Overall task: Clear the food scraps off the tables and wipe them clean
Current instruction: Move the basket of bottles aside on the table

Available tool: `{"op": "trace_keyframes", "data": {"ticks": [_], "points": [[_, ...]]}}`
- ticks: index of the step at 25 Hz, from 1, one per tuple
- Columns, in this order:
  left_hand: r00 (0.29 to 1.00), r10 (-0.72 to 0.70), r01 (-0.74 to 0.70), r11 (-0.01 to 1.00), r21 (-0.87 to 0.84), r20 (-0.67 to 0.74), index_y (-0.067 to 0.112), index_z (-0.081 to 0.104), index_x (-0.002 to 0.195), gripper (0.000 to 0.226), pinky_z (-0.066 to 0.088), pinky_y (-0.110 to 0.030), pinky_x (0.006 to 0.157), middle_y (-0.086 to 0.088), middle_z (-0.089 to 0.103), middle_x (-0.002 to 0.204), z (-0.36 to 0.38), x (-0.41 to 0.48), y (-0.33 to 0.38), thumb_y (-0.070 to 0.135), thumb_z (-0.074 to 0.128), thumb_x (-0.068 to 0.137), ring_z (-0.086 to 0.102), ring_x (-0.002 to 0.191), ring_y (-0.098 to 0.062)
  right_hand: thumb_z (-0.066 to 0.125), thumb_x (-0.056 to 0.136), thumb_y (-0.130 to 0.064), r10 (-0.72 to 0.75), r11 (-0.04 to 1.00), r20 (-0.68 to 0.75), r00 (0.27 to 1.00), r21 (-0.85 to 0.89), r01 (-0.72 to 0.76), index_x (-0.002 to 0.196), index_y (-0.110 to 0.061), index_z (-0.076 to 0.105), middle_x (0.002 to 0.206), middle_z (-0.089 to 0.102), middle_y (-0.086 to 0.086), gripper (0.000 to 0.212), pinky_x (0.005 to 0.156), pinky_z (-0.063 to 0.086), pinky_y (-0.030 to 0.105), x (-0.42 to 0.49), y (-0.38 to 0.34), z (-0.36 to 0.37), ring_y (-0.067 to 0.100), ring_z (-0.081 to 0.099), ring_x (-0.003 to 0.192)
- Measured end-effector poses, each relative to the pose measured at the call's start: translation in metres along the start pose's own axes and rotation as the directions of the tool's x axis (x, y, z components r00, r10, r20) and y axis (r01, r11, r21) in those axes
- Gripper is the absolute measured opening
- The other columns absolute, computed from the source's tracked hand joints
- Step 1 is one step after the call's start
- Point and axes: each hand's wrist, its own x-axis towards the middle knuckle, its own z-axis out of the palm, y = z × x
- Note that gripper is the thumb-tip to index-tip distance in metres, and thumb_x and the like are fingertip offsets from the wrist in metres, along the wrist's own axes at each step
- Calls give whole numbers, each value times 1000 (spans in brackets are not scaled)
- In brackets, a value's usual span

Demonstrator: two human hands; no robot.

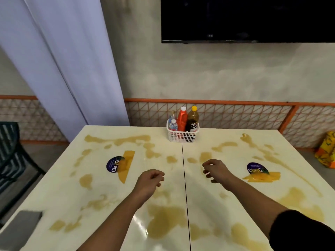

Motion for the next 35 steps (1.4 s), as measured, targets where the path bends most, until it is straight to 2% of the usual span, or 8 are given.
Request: {"op": "trace_keyframes", "data": {"ticks": [5,8,12,16,19,26,32,35], "points": [[998,-51,53,996,69,-27,24,72,101,15,46,-21,66,3,74,97,0,58,3,20,58,96,65,80,-14,58,95,-20,138,971,46,989,190,-145,100,-8,62,94,64,12,14,71,46,36,96,-13,10,26,58,77],[996,-73,78,992,97,-53,25,71,103,16,46,-21,65,4,71,100,10,119,10,21,57,96,66,79,-14,60,94,-27,292,778,188,938,523,-347,108,-8,56,102,59,15,24,78,55,45,166,-26,10,31,60,88],[989,-123,131,987,97,-79,27,68,103,15,44,-22,61,3,67,101,39,217,12,23,54,97,64,78,-15,65,92,-27,323,637,160,933,692,-339,122,-8,48,118,50,20,39,81,57,52,265,-43,15,39,58,105],[976,-185,194,978,73,-115,27,63,107,15,43,-24,61,-3,63,104,62,291,2,19,55,96,58,77,-17,70,91,-28,347,651,126,929,681,-336,123,-13,43,105,53,15,44,91,56,57,333,-56,26,35,58,100],[969,-169,189,977,98,-179,27,58,125,29,47,-29,74,-4,59,121,65,336,7,25,58,96,60,91,-22,74,86,-20,354,673,102,930,663,-329,122,-7,47,103,63,18,46,69,61,50,379,-52,36,30,66,83],[962,-206,228,967,116,-180,31,46,142,50,47,-48,100,-4,48,144,62,384,15,31,62,94,56,122,-36,70,80,6,276,815,-2,961,531,-233,104,10,61,101,64,20,26,57,59,30,438,-34,11,28,69,70],[978,-205,206,966,153,-22,29,38,151,58,39,-32,110,4,39,155,102,382,35,31,60,97,45,135,-17,61,84,-1,241,942,-185,953,282,-184,107,-3,68,103,71,19,24,47,58,36,462,-33,-58,34,71,71],[979,-194,182,968,172,56,29,36,152,59,34,-28,110,5,36,157,126,378,36,32,59,98,42,138,-16,48,98,-10,197,952,-119,973,260,-161,114,-19,58,105,70,15,21,62,60,39,458,-27,-86,34,69,82]]}}
